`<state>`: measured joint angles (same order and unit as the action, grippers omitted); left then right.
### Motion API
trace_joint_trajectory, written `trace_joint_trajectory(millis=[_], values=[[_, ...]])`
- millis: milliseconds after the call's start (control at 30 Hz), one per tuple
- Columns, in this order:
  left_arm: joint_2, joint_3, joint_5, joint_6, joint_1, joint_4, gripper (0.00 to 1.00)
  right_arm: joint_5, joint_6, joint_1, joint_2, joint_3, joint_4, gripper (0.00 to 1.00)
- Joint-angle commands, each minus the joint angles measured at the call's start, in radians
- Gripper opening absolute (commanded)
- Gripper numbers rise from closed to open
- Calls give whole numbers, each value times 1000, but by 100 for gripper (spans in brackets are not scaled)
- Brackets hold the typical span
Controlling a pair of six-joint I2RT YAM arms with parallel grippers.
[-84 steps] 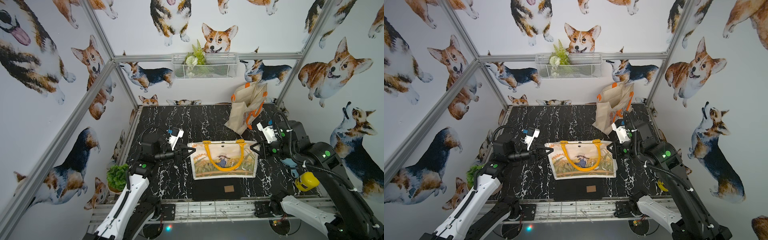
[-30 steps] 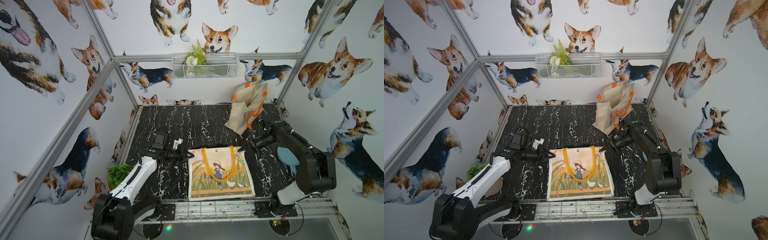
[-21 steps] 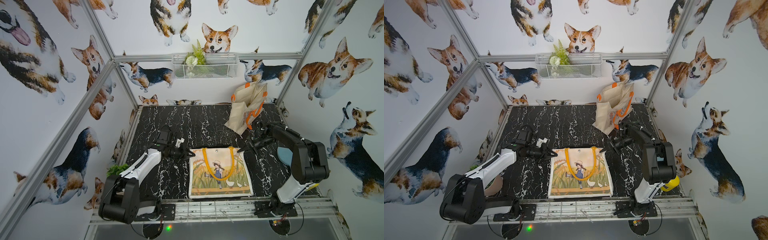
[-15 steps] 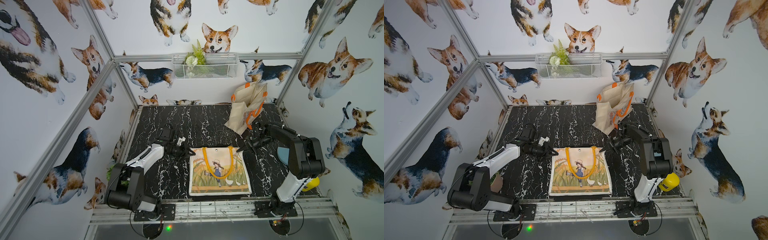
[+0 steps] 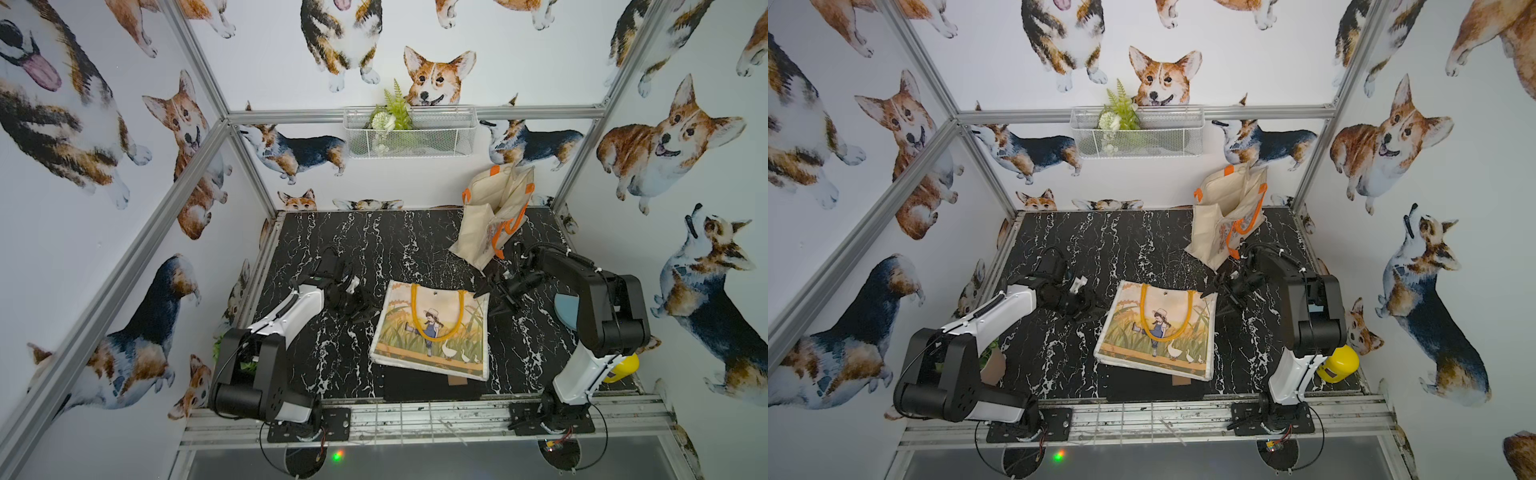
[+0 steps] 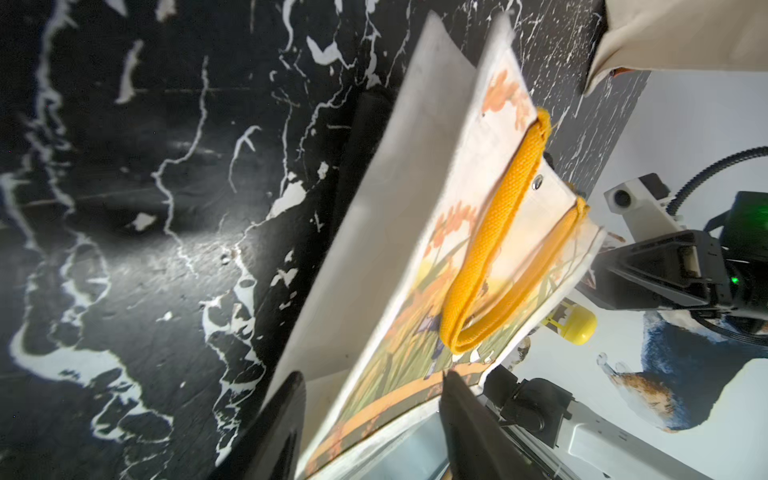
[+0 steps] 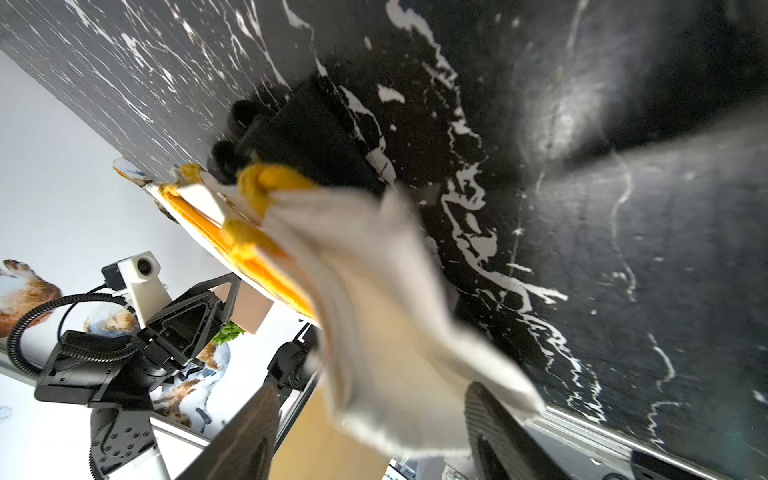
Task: Put away the canvas bag
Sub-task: Place the canvas bag at the center of the board, then adjust the canvas bag.
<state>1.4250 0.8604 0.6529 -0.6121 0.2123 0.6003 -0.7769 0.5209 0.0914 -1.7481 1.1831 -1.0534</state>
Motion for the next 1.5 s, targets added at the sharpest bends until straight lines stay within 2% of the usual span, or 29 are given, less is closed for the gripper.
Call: trace_joint_trajectory(millis=[0,133,300,467,633,1033,1100,1267,1333,1467], values=[[-43,-47,-24,17,-4,39,55,81,-49,-3,48,-2,-72,75],[-89,-122,-13,-8,-3,-5,55,136,-52,-3,128,-65,-85,75],[-137,-232,0,-52,6,-103,56,177,-26,8,264,-223,-46,74],[-200,-298,8,-115,16,-175,58,185,18,80,370,-316,-12,74],[-232,-321,-15,-148,40,-202,58,174,84,138,386,-373,60,74],[-253,-385,-96,-223,162,-252,58,115,202,158,368,-514,264,71],[-264,-386,-97,-230,173,-254,53,110,213,160,368,-516,277,70],[-325,-377,-109,-242,185,-222,22,113,217,160,368,-498,286,64],[-351,-374,-110,-243,186,-206,12,114,218,160,368,-489,286,53],[-394,-368,-103,-245,188,-168,7,119,224,160,382,-478,285,40]])
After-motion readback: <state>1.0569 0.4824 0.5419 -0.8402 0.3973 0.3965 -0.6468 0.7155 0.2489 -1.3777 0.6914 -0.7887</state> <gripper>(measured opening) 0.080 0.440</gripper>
